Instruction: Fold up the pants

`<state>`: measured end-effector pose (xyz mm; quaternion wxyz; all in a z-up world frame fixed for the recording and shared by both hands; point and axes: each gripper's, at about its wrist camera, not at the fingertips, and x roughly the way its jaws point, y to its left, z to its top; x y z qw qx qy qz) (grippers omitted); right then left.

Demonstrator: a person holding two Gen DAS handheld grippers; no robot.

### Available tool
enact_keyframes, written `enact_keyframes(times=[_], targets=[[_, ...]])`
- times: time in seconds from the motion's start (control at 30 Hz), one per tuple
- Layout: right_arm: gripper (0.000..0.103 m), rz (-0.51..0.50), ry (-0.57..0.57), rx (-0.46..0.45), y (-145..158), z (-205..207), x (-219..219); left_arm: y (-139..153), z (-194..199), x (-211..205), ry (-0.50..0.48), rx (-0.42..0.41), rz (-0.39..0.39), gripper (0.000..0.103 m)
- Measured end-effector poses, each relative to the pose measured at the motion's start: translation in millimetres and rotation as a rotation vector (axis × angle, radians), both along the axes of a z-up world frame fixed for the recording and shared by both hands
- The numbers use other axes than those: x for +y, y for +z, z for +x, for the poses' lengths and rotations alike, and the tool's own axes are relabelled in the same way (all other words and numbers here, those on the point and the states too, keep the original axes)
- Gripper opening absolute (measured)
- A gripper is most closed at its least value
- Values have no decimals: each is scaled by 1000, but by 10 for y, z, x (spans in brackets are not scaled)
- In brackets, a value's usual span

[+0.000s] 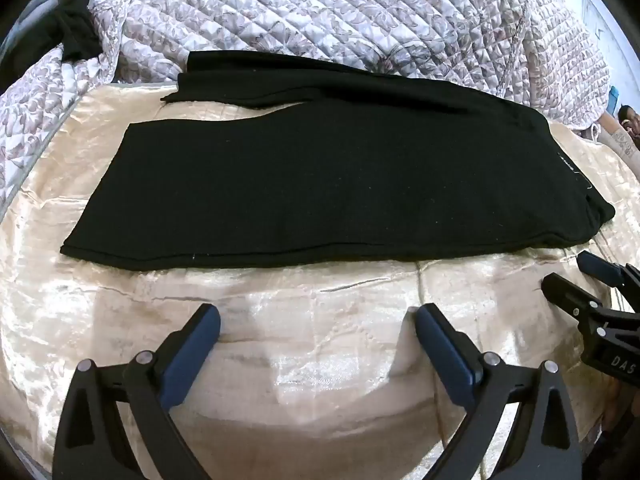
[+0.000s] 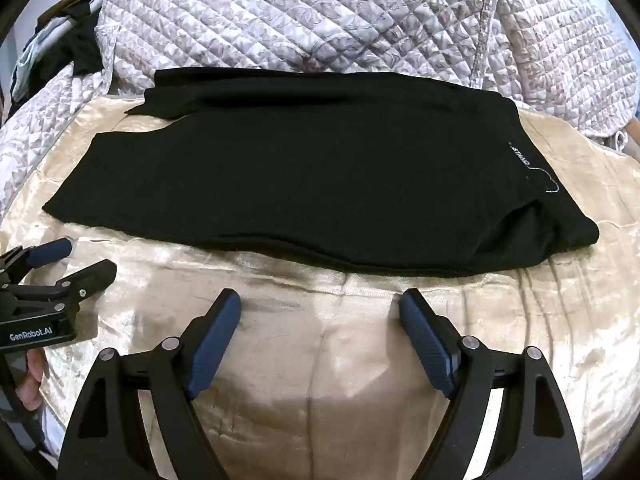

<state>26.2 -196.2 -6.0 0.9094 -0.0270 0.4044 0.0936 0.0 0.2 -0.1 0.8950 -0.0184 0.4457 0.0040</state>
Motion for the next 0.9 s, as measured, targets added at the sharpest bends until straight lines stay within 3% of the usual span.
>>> enact_keyframes(times=[0.9], targets=[[82, -12, -1, -6, -14, -20, 26, -2, 1, -4, -2, 1, 2, 100]])
